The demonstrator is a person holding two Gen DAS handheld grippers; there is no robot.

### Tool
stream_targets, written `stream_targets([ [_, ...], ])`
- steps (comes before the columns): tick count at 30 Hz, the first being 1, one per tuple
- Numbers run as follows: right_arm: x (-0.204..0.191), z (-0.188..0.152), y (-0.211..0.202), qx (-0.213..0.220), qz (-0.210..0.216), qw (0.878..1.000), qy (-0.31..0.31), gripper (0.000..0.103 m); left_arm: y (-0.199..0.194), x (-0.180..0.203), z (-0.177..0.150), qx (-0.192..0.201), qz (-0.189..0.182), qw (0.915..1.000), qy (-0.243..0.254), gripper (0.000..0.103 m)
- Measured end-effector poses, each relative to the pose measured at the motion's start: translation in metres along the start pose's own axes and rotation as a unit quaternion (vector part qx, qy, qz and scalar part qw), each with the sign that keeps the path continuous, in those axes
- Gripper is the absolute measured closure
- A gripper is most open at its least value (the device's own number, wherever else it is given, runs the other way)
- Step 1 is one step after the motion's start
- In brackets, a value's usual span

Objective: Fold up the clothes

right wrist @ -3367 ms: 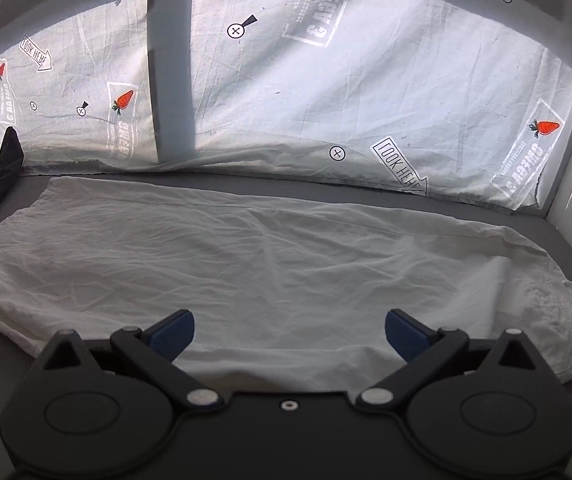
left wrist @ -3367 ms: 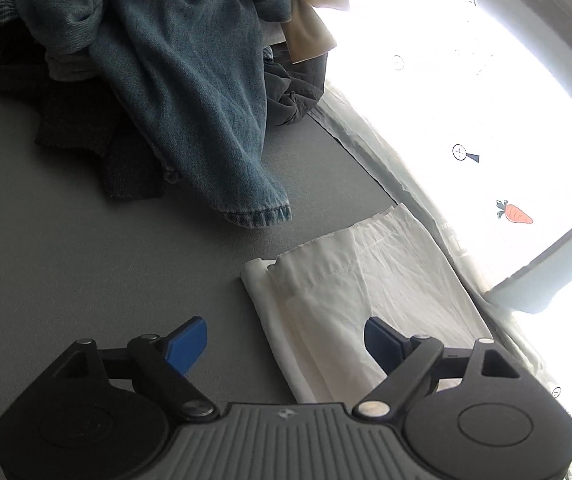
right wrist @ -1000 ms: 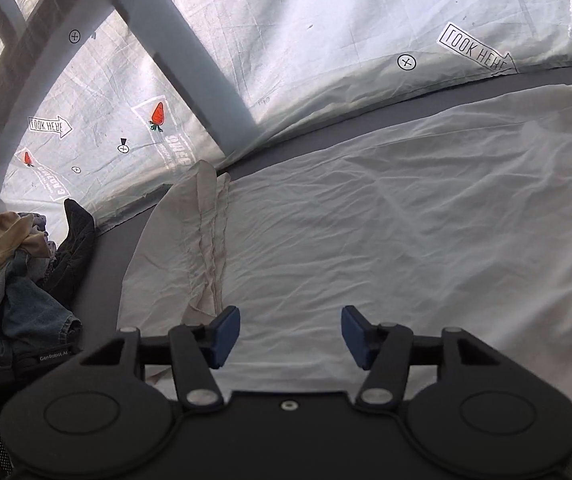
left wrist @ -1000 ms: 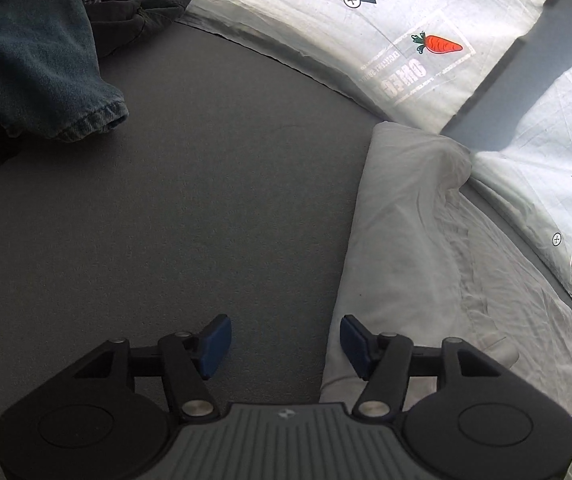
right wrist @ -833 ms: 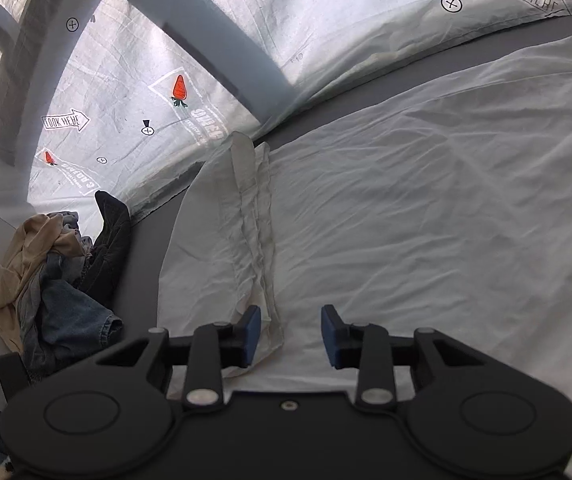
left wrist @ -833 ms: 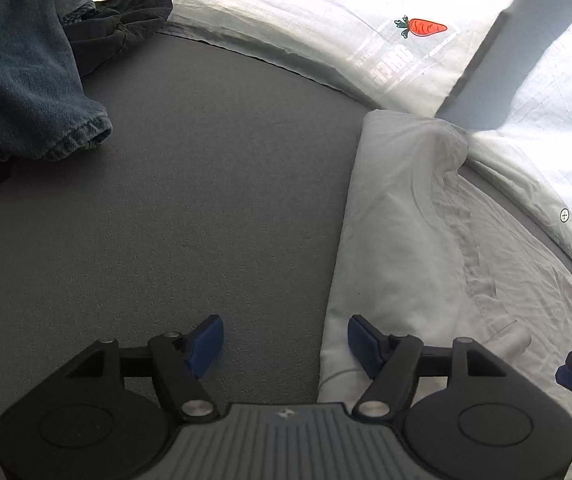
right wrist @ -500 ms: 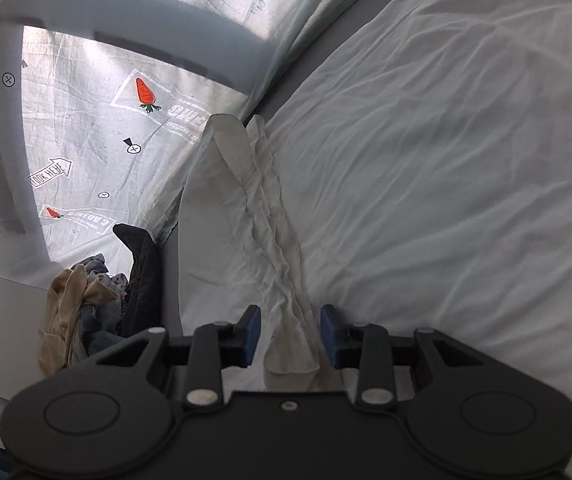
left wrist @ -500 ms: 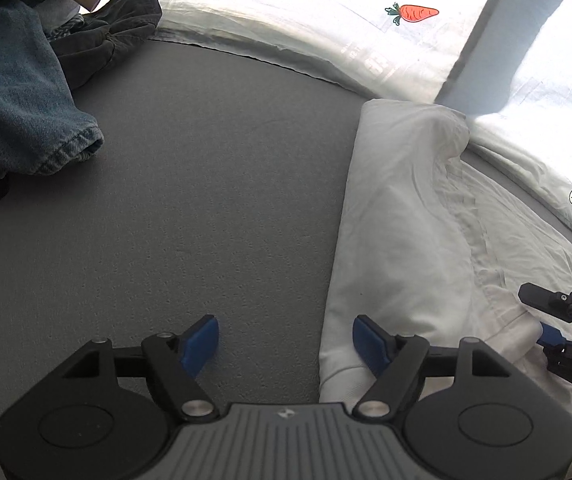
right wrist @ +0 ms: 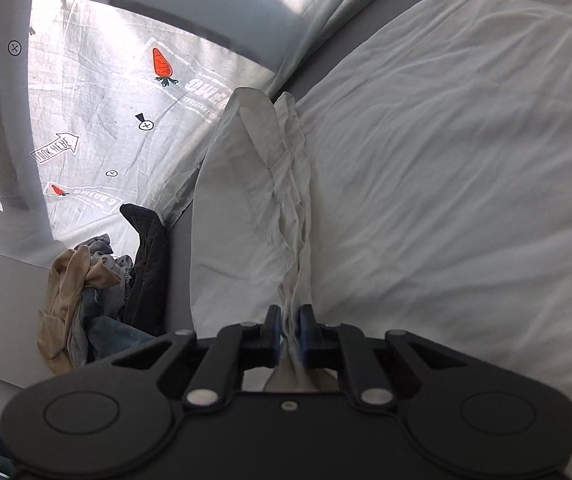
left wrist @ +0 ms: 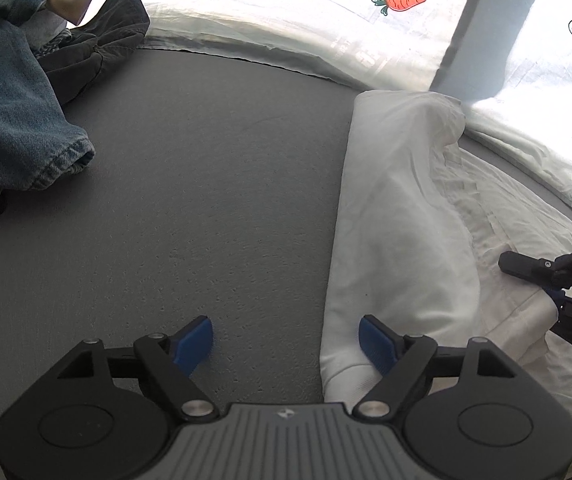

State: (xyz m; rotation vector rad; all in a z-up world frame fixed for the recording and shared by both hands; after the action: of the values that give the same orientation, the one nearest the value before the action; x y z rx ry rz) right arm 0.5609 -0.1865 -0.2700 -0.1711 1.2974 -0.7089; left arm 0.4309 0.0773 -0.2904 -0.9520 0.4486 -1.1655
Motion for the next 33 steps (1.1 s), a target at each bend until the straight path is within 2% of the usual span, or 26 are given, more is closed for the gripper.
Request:
stream_targets([
  [5,-0.003,0.001,-0.040,0.061,0.008,0.998,-0.012,0.097,-0.001,0.002,0.000,-0.003,0.001,0.9999,0.012,0.019],
  [10,0.001,-0.014,-0.086,0.092,-0.027,0.994,-0.058,0.103,-0.005,0.013,0.000,-0.013,-0.005,0.9995,0.030,0.019],
  [13,0.022,-0.023,-0.113,0.122,-0.023,0.992,-0.007,0.103,-0.009,0.017,-0.003,-0.017,-0.012,0.9991,0.037,0.019],
  [15,0.035,-0.024,-0.113,0.108,-0.038,0.993,0.017,0.102,-0.006,0.014,-0.007,-0.022,-0.013,0.9994,0.025,0.019],
  [17,0.040,-0.027,-0.104,0.082,-0.063,0.995,0.015,0.100,-0.005,0.012,-0.009,-0.023,-0.016,0.9995,0.015,0.019],
  [19,0.040,-0.029,-0.095,0.073,-0.052,0.996,0.018,0.096,-0.005,0.014,-0.009,-0.026,-0.013,0.9992,0.029,0.019],
  [20,0.039,-0.029,-0.089,0.068,-0.043,0.996,0.023,0.093,-0.004,0.015,-0.009,-0.027,-0.011,0.9990,0.033,0.019],
  [23,0.032,-0.027,-0.067,0.043,-0.051,0.998,0.011,0.071,-0.003,0.018,-0.010,-0.028,-0.005,0.9988,0.039,0.017],
  [26,0.026,-0.024,-0.047,0.020,-0.066,0.998,-0.011,0.070,-0.001,0.022,-0.011,-0.029,0.000,0.9985,0.046,0.014],
  [31,0.029,-0.011,-0.038,0.017,-0.037,0.999,0.011,0.066,0.004,0.027,-0.014,-0.032,0.005,0.9977,0.059,0.007],
  [33,0.028,-0.008,-0.035,0.016,-0.020,1.000,0.012,0.075,0.005,0.029,-0.014,-0.033,0.008,0.9975,0.063,0.005],
])
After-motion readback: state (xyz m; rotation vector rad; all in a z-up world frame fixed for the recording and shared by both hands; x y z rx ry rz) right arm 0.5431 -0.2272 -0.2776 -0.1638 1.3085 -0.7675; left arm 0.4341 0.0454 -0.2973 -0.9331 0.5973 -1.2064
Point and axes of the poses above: each gripper's, at about its wrist camera, not at the fingertips, and y roughly the way its jaws point, x to its right, z to its top, the point moved 3 cm from there along y, roughly the way its jaws point, and after that the axes turned 2 degrees about -y, right-handed, at the moved point
